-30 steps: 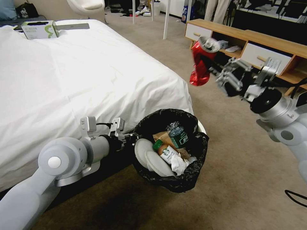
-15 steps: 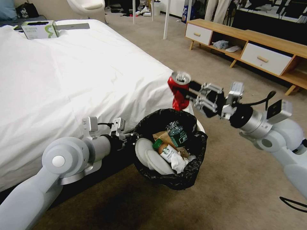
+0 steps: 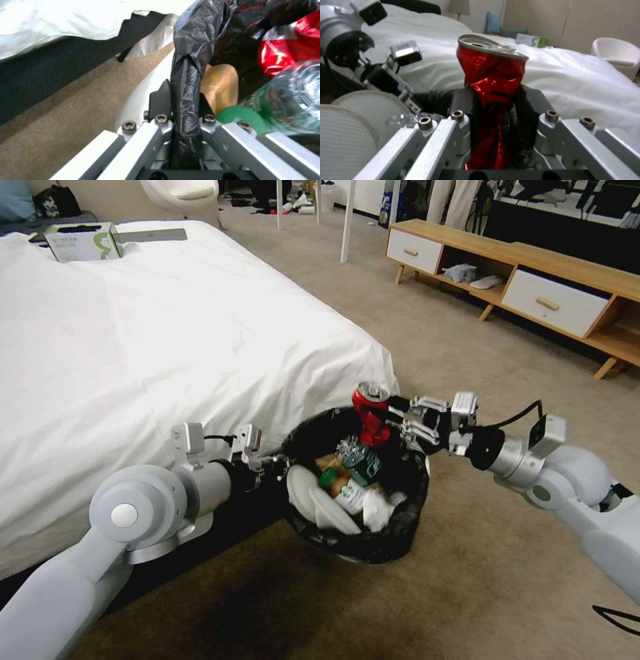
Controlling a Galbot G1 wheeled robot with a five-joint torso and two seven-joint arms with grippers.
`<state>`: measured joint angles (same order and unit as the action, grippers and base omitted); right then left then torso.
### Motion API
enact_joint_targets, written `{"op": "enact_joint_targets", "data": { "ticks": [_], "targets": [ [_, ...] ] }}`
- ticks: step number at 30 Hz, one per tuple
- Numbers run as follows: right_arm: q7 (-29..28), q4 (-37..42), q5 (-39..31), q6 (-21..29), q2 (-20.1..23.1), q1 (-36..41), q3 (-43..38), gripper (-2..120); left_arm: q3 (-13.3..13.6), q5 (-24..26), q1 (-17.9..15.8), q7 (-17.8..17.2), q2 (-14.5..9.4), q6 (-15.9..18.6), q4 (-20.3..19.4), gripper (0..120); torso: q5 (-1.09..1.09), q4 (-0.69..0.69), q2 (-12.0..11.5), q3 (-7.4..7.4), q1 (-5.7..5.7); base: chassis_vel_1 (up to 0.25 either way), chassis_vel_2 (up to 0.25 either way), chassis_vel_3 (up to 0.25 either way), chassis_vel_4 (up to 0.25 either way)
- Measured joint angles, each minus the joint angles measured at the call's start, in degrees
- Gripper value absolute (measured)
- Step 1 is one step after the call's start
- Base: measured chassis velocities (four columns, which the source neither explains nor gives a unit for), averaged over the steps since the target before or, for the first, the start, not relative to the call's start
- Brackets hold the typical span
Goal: Pick up the trash bin and place the garbage on the floor into it.
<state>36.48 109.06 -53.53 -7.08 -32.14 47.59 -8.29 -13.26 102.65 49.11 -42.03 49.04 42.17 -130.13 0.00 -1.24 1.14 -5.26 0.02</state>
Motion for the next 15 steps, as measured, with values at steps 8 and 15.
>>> {"op": "enact_joint_targets", "data": {
  "ticks": [8, 15],
  "targets": [
    [0.0, -0.2, 0.0, -0.1, -0.6, -1.3, 1.0, 23, -0.3, -0.2, 0.1, 0.2, 0.0, 0.0, 0.1, 2, 0.00, 0.01, 0.0, 0.00, 0.00, 0.000, 0.000, 0.000, 0.000],
    [-0.1, 1.2, -0.4, -0.1, -0.4, -2.0, 0.0, 23, -0.3, -1.4, -0.2, 0.6, 0.5, 0.0, 1.9, 2, -0.01, 0.01, 0.0, 0.00, 0.00, 0.000, 0.000, 0.000, 0.000]
  ]
}}
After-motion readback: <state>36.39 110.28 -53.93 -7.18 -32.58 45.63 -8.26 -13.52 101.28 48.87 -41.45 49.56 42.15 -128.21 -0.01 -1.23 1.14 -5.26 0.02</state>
